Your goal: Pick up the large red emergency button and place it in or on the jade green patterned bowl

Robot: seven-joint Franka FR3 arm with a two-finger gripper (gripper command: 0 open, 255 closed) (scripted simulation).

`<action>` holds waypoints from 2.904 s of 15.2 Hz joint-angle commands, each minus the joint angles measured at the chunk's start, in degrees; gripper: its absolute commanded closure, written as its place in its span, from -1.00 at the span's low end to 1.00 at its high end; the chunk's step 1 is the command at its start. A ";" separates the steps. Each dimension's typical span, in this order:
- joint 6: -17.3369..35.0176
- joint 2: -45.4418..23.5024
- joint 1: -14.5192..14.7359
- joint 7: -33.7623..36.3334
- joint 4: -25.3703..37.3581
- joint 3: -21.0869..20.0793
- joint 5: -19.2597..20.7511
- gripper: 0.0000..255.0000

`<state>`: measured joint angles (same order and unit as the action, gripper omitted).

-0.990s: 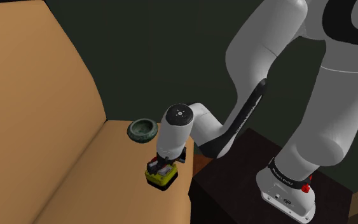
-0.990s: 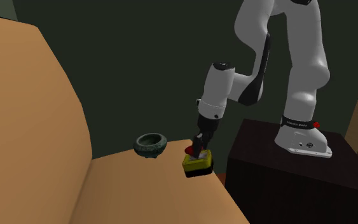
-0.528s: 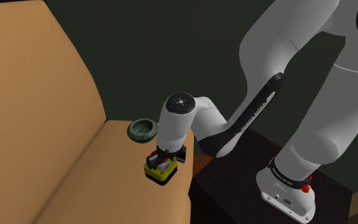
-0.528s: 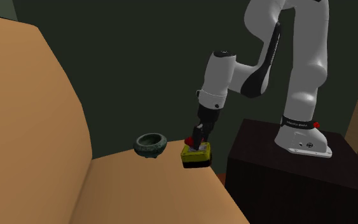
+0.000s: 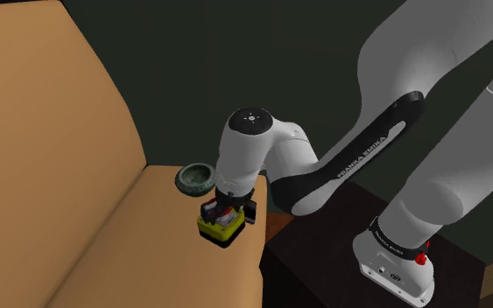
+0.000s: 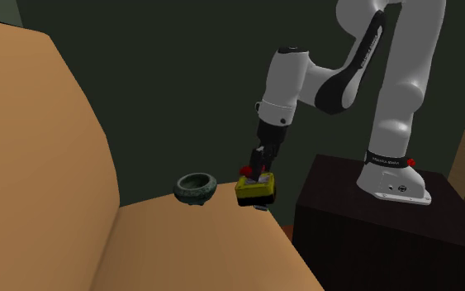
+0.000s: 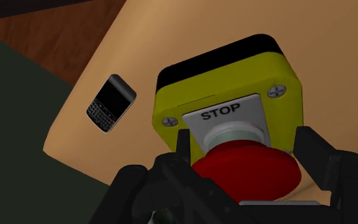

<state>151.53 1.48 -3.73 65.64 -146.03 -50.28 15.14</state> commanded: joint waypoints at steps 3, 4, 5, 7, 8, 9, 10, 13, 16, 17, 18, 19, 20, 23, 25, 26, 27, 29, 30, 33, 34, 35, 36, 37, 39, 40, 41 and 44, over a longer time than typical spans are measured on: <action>-2.64 4.59 1.46 -6.10 0.19 0.65 -7.97 1.00; -2.79 4.78 1.64 -6.32 0.22 0.80 -8.25 1.00; -3.01 3.73 0.69 -6.99 1.24 1.48 -7.07 1.00; -3.57 1.50 -1.20 -8.21 3.48 2.65 -4.72 1.00; -3.92 0.32 -2.03 -8.77 4.70 3.26 -3.54 1.00; -4.31 -0.90 -2.78 -9.31 5.99 3.90 -2.37 1.00; -4.74 -2.14 -3.47 -9.84 7.34 4.53 -1.22 1.00; -6.29 -6.02 -5.12 -11.43 11.77 6.46 1.97 1.00; -8.16 -10.03 -6.12 -13.15 16.73 8.45 4.66 1.00; -8.86 -11.39 -6.36 -13.76 18.51 9.09 5.44 1.00; -9.58 -12.76 -6.55 -14.40 20.34 9.72 6.17 1.00; -10.33 -14.15 -6.71 -15.05 22.23 10.33 6.85 1.00; -11.12 -15.55 -6.81 -15.72 24.18 10.93 7.48 1.00; -13.67 -19.85 -6.94 -17.84 30.41 12.59 9.10 1.00; -15.52 -22.81 -6.83 -19.36 34.91 13.63 9.98 1.00; -16.50 -24.33 -6.72 -20.14 37.27 14.13 10.37 1.00; -17.32 -25.57 -6.59 -20.79 39.24 14.53 10.66 1.00; -16.23 -26.43 -6.22 -20.15 38.86 15.06 11.53 1.00; -15.69 -26.88 -6.03 -19.82 38.69 15.33 11.97 1.00; -14.12 -28.25 -5.42 -18.83 38.25 16.19 13.32 1.00; -13.60 -28.72 -5.21 -18.49 38.14 16.49 13.77 1.00; -13.09 -29.19 -4.99 -18.15 38.03 16.80 14.23 1.00; -12.58 -29.68 -4.77 -17.82 37.94 17.11 14.69 1.00; -12.08 -30.16 -4.54 -17.48 37.86 17.43 15.15 1.00; -11.09 -31.15 -4.07 -16.79 37.75 18.09 16.07 1.00; -10.60 -31.66 -3.83 -16.45 37.71 18.42 16.53 1.00; -10.12 -32.17 -3.59 -16.11 37.68 18.77 17.00 1.00; -8.70 -33.73 -2.82 -15.09 37.69 19.83 18.37 1.00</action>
<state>142.40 -31.61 -6.85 50.24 -108.58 -30.84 33.01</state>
